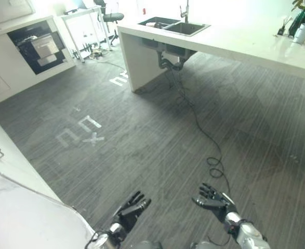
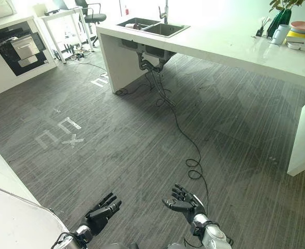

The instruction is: Place the dishes in the dishwasher.

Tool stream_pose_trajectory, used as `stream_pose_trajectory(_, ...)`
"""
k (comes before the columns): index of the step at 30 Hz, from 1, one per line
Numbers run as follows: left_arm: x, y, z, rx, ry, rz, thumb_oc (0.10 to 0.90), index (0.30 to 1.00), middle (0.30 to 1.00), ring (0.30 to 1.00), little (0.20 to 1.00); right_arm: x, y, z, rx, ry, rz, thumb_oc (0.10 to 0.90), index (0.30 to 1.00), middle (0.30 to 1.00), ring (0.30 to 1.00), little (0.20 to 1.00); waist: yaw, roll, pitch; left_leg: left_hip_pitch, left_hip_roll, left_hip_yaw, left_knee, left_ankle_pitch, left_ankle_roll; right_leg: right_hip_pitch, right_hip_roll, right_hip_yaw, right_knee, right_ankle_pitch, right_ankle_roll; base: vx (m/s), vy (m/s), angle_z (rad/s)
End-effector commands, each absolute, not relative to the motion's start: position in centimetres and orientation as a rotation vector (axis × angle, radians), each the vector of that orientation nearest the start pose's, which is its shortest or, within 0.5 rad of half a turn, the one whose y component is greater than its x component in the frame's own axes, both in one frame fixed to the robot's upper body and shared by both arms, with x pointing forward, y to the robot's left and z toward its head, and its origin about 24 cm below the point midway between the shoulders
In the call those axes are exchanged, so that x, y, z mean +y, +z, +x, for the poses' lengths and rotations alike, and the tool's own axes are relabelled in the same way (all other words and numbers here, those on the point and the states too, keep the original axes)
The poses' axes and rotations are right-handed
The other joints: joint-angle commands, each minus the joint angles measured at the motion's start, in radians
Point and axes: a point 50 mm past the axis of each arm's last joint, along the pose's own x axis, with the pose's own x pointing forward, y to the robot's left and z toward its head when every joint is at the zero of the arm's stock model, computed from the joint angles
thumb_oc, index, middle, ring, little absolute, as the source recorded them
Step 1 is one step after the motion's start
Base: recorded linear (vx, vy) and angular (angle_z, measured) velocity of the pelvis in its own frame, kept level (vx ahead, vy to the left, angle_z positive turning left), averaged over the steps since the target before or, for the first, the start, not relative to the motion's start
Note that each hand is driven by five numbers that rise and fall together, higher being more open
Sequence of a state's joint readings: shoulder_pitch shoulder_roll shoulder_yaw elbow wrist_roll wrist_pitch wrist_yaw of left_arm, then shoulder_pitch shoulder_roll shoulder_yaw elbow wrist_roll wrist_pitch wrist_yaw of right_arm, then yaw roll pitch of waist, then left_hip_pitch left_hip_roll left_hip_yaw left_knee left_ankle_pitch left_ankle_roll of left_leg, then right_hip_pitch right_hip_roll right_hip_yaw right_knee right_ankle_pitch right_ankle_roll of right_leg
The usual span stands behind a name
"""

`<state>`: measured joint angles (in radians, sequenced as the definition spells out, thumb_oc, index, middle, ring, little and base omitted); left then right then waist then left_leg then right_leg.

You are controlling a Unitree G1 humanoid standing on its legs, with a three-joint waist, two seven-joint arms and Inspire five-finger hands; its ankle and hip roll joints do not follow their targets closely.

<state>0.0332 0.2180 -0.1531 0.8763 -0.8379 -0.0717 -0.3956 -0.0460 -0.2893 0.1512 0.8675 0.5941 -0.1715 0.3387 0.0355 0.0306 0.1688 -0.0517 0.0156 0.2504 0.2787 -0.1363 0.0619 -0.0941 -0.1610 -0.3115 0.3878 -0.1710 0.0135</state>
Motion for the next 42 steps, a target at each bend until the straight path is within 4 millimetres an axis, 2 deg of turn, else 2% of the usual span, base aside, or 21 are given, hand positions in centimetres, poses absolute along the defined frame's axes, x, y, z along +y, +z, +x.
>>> stream_pose_trajectory(1,18.8,-10.1,18.3,0.551,-0.169,-0.537,0.8,0.9,0.9,0.9,0.9,-22.3,-7.2,22.1,0.426,0.104,0.306,0.8,0.9,0.9,0.9,0.9,0.022,0.002,0.001,0.022,0.065,-0.028,0.021,-0.098,-0.088,0.088,-0.072,-0.001,-0.088,-0.016,0.116,0.0,0.0,0.0)
stream_pose_trajectory(5,19.6,-10.1,18.3,0.548,-0.104,-0.536,0.8,0.9,0.9,0.9,0.9,-22.2,-7.7,21.4,0.455,0.103,0.296,0.8,0.9,0.9,0.9,0.9,0.016,0.006,-0.002,0.023,0.064,-0.034,0.021,-0.1,-0.089,0.089,-0.065,0.003,-0.088,-0.023,0.115,0.0,0.0,0.0)
stream_pose_trajectory(9,19.8,-10.3,18.1,0.579,-0.067,-0.464,0.8,0.9,0.9,0.9,0.9,-22.3,-8.1,20.9,0.457,0.077,0.311,0.8,0.9,0.9,0.9,0.9,0.012,0.002,-0.006,0.014,0.065,-0.043,0.021,-0.097,-0.091,0.078,-0.049,0.018,-0.088,-0.026,0.111,-0.01,-0.032,0.03)
stream_pose_trajectory(14,20.1,-10.3,18.3,0.558,-0.013,-0.542,0.8,0.9,0.9,0.9,0.9,-22.5,-8.6,20.5,0.477,0.03,0.345,0.8,0.9,0.9,0.9,0.9,0.005,0.001,-0.007,0.014,0.067,-0.043,0.021,-0.097,-0.093,0.076,-0.037,0.022,-0.088,-0.03,0.106,-0.01,-0.039,0.04)
stream_pose_trajectory(17,19.9,-10.5,18.1,0.579,-0.047,-0.512,0.8,0.9,0.9,0.9,0.9,-22.4,-8.7,20.3,0.484,0.025,0.338,0.8,0.9,0.9,0.9,0.9,0.003,-0.001,-0.008,0.014,0.071,-0.041,0.021,-0.095,-0.096,0.076,-0.031,0.021,-0.088,-0.031,0.104,-0.01,-0.093,0.08)
stream_pose_trajectory(21,19.6,-10.3,18.6,0.59,-0.079,-0.454,0.8,0.9,0.9,0.9,0.9,-21.9,-8.1,21.1,0.465,0.065,0.291,0.8,0.9,0.9,0.9,0.9,-0.006,0.006,-0.003,0.013,0.081,-0.044,0.021,-0.084,-0.104,0.071,-0.012,0.023,-0.088,-0.036,0.092,-0.04,-0.118,0.12)
stream_pose_trajectory(26,20.2,-9.5,19.7,0.542,-0.027,-0.415,0.8,0.9,0.9,0.9,0.9,-21.3,-7.0,22.3,0.415,0.126,0.242,0.8,0.9,0.9,0.9,0.9,-0.015,0.004,-0.001,0.038,0.091,-0.044,0.021,-0.062,-0.124,0.076,0.009,0.033,-0.088,-0.042,0.075,0.05,-0.136,-0.04)
stream_pose_trajectory(27,20.2,-9.4,19.8,0.534,-0.031,-0.408,0.8,0.9,0.9,0.9,0.9,-21.3,-6.8,22.6,0.41,0.132,0.235,0.8,0.9,0.9,0.9,0.9,-0.014,0.001,0.001,0.048,0.085,-0.04,0.021,-0.053,-0.125,0.074,0.009,0.038,-0.088,-0.042,0.071,0.1,-0.11,-0.09)
stream_pose_trajectory(28,20.3,-9.2,20.0,0.517,-0.037,-0.393,0.8,0.9,0.9,0.9,0.9,-21.3,-6.3,23.1,0.403,0.143,0.22,0.8,0.9,0.9,0.9,0.9,-0.009,-0.017,0.014,0.072,0.058,-0.025,0.021,-0.033,-0.119,0.075,-0.002,0.055,-0.088,-0.035,0.06,0.14,-0.153,-0.08)
stream_pose_trajectory(29,20.3,-9.0,20.1,0.502,-0.033,-0.391,0.8,0.9,0.9,0.9,0.9,-21.5,-6.0,23.4,0.398,0.14,0.209,0.8,0.9,0.9,0.9,0.9,0.002,-0.043,0.031,0.076,0.032,-0.011,0.021,0.035,-0.12,0.08,-0.022,0.067,-0.088,-0.028,0.051,0.12,-0.161,-0.29)
stream_pose_trajectory(30,20.4,-8.9,20.3,0.493,-0.032,-0.395,0.8,0.9,0.9,0.9,0.9,-21.6,-5.8,23.6,0.395,0.136,0.203,0.8,0.9,0.9,0.9,0.9,0.005,-0.046,0.047,0.027,0.042,-0.014,0.102,0.057,-0.125,0.084,-0.022,0.067,-0.088,-0.025,0.041,0.05,-0.115,-0.51)
stream_pose_trajectory(31,20.4,-8.7,20.4,0.483,-0.035,-0.404,0.8,0.9,0.9,0.9,0.9,-21.9,-5.6,23.7,0.39,0.131,0.194,0.8,0.9,0.9,0.9,0.9,0.007,-0.044,0.065,-0.029,0.052,-0.016,0.168,0.08,-0.127,0.089,-0.017,0.071,-0.088,-0.026,0.031,0.1,-0.009,-0.53)
stream_pose_trajectory(32,20.5,-8.7,20.3,0.484,-0.046,-0.413,0.8,0.9,0.9,0.9,0.9,-22.1,-5.6,23.7,0.388,0.125,0.19,0.8,0.9,0.9,0.9,0.9,0.013,-0.034,0.081,-0.07,0.049,-0.014,0.166,0.102,-0.125,0.101,-0.008,0.075,-0.088,-0.033,0.028,0.19,0.075,-0.32)
stream_pose_trajectory(34,20.6,-8.8,20.1,0.488,-0.047,-0.414,0.8,0.9,0.9,0.9,0.9,-22.2,-5.7,23.6,0.39,0.127,0.188,0.8,0.9,0.9,0.9,0.9,0.016,-0.027,0.085,-0.069,0.036,-0.008,0.121,0.101,-0.119,0.108,-0.004,0.077,-0.088,-0.037,0.032,0.33,0.184,-0.1)
stream_pose_trajectory(35,20.7,-9.2,19.6,0.5,-0.035,-0.415,0.8,0.9,0.9,0.9,0.9,-21.9,-5.8,23.6,0.403,0.129,0.187,0.8,0.9,0.9,0.9,0.9,0.018,0.013,0.084,-0.105,0.066,-0.006,0.021,0.097,-0.135,0.138,0.033,0.072,-0.088,-0.072,0.048,0.61,0.387,0.04)
stream_pose_trajectory(36,20.6,-9.3,19.7,0.497,-0.045,-0.407,0.8,0.9,0.9,0.9,0.9,-21.9,-6.1,23.4,0.414,0.115,0.196,0.8,0.9,0.9,0.9,0.9,0.015,0.03,0.081,-0.187,0.133,0.033,0.021,0.115,-0.15,0.161,0.043,0.044,-0.088,-0.098,0.044,0.66,0.435,-0.3)
stream_pose_trajectory(38,20.4,-9.2,19.9,0.483,-0.049,-0.404,0.8,0.9,0.9,0.9,0.9,-21.9,-6.6,23.0,0.436,0.105,0.21,0.8,0.9,0.9,0.9,0.9,0.019,0.027,0.07,-0.197,0.144,0.057,0.021,0.106,-0.146,0.186,0.033,0.025,-0.088,-0.124,0.051,0.33,0.35,-0.4)
stream_pose_trajectory(40,20.2,-9.3,19.9,0.484,-0.041,-0.408,0.8,0.9,0.9,0.9,0.9,-22.4,-7.0,22.5,0.447,0.083,0.21,0.8,0.9,0.9,0.9,0.9,0.034,0.025,0.056,-0.202,0.123,0.035,0.021,0.093,-0.13,0.218,0.03,0.04,-0.088,-0.139,0.059,0.29,0.332,-0.14)
stream_pose_trajectory(42,20.4,-9.2,20.1,0.488,-0.051,-0.385,0.8,0.9,0.9,0.9,0.9,-22.8,-7.4,22.1,0.452,0.051,0.23,0.8,0.9,0.9,0.9,0.9,0.042,0.016,0.047,-0.187,0.099,0.044,0.021,0.059,-0.099,0.274,0.025,0.031,-0.088,-0.161,0.059,0.28,0.237,-0.36)
